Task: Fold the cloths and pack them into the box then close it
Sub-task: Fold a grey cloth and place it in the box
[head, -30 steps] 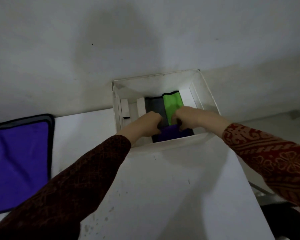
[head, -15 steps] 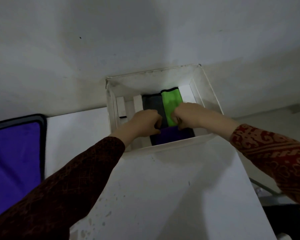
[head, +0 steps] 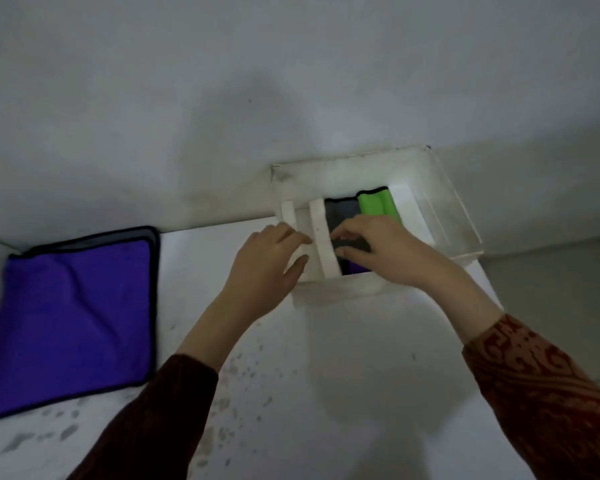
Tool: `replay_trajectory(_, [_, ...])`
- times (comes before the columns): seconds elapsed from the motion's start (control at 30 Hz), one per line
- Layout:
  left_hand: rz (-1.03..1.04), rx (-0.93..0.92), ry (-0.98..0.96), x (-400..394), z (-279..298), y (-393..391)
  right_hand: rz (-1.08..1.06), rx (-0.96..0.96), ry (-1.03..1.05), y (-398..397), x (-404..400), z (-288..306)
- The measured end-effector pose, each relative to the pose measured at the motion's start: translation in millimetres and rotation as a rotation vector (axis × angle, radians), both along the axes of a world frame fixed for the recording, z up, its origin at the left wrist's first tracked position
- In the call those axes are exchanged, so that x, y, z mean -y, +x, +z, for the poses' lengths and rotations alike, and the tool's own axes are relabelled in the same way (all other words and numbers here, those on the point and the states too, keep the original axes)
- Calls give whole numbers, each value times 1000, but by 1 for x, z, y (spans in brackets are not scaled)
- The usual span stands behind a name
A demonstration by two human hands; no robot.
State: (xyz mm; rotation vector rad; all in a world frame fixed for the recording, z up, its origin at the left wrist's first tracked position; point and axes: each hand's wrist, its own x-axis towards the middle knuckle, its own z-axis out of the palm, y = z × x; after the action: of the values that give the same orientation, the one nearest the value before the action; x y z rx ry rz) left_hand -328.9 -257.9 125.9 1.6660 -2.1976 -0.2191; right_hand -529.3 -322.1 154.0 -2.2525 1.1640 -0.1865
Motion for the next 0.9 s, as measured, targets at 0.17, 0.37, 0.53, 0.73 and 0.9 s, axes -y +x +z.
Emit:
replay_trajectory(0.17, [203,-4,-79,-85,-15,66,49,195,-52,72,-71,-10])
replay_trajectory(0.37, [432,49,28,-185,-66,170,170,201,12,177,-157,-75])
replay_trajectory(0.53, [498,70,187,-230,-104,228,284,126,37,253,-203,-124])
replay_trajectory(0.73, [453,63,363,-245,-126,256,266,-18,-63,299,-216,-144])
replay_trajectory(0.9, [413,96,325,-241,-130,265,310,-151,-314,315,-212,-155])
